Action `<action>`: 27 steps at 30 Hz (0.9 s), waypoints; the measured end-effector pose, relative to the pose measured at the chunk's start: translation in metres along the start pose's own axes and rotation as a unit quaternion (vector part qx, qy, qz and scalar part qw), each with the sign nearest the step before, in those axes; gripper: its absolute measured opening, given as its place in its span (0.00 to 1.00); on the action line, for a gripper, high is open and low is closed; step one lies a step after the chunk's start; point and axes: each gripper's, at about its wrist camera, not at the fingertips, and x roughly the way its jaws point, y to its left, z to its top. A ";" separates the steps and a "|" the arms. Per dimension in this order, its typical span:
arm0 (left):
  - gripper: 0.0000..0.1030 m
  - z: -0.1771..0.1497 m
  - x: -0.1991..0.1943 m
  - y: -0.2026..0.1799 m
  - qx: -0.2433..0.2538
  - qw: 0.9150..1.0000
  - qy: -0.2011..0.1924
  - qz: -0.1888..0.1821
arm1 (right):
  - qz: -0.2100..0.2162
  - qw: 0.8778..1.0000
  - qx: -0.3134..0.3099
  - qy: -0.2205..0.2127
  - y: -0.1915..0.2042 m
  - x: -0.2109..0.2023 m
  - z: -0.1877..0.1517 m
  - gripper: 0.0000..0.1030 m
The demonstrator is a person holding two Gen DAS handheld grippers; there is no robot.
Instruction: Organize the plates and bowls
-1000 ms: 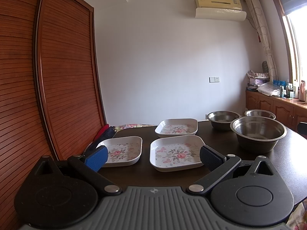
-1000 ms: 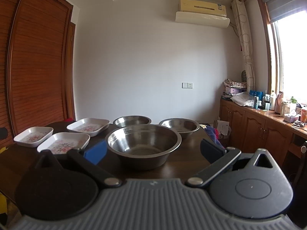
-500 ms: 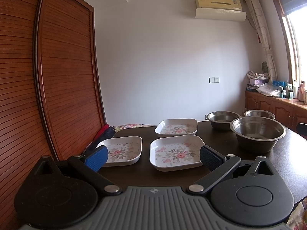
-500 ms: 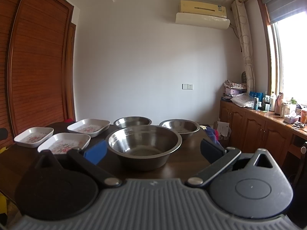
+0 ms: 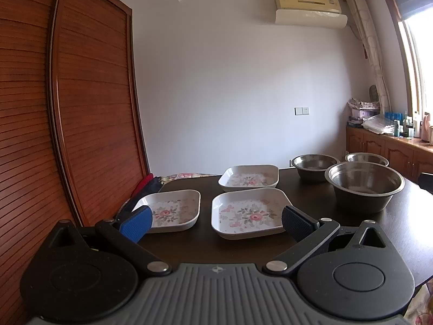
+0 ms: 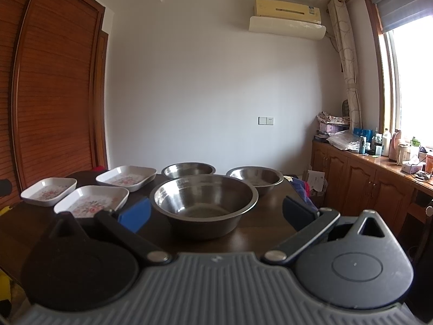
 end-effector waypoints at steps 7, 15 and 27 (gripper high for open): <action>1.00 -0.007 0.010 0.004 0.000 1.000 0.014 0.000 | 0.010 1.000 -0.004 0.006 0.006 0.005 -0.001 1.00; 1.00 -0.010 0.020 0.017 0.002 1.000 0.026 -0.001 | 0.032 0.999 -0.016 0.009 0.022 0.012 0.003 1.00; 1.00 -0.001 0.034 0.045 0.011 0.999 0.028 -0.033 | 0.089 0.995 -0.017 0.029 0.051 0.030 0.008 1.00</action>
